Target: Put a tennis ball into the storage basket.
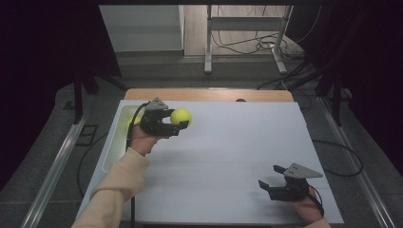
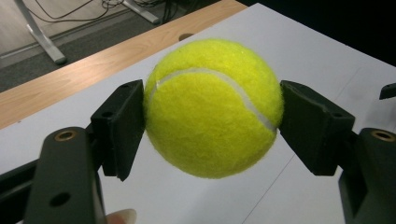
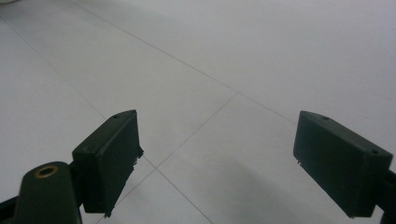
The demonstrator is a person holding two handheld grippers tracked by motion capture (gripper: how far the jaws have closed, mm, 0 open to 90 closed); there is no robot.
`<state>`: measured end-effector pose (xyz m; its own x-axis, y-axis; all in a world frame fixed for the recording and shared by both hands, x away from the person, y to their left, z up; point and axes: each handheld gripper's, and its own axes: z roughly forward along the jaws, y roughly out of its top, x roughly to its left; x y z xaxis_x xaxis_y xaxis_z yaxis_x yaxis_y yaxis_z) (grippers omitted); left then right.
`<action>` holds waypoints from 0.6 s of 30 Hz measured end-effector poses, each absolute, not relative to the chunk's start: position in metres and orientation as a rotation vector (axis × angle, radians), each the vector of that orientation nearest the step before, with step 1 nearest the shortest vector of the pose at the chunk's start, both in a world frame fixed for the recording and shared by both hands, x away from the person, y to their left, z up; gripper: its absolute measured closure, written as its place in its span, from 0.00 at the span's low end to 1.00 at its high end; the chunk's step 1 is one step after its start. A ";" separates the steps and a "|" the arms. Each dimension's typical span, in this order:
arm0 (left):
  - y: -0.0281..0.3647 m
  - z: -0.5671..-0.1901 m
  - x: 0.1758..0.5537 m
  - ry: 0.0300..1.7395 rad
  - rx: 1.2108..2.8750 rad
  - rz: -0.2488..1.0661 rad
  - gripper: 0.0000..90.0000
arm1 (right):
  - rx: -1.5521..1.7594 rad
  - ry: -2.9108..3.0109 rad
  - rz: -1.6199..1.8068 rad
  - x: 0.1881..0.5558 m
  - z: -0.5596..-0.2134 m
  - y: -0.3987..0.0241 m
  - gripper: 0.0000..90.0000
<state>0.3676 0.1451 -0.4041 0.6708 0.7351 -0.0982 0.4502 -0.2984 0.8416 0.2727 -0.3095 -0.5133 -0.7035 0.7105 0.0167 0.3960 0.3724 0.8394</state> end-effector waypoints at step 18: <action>0.170 -0.403 0.365 0.980 1.911 0.414 0.30 | 0.968 2.289 1.253 0.273 -0.513 -0.309 0.17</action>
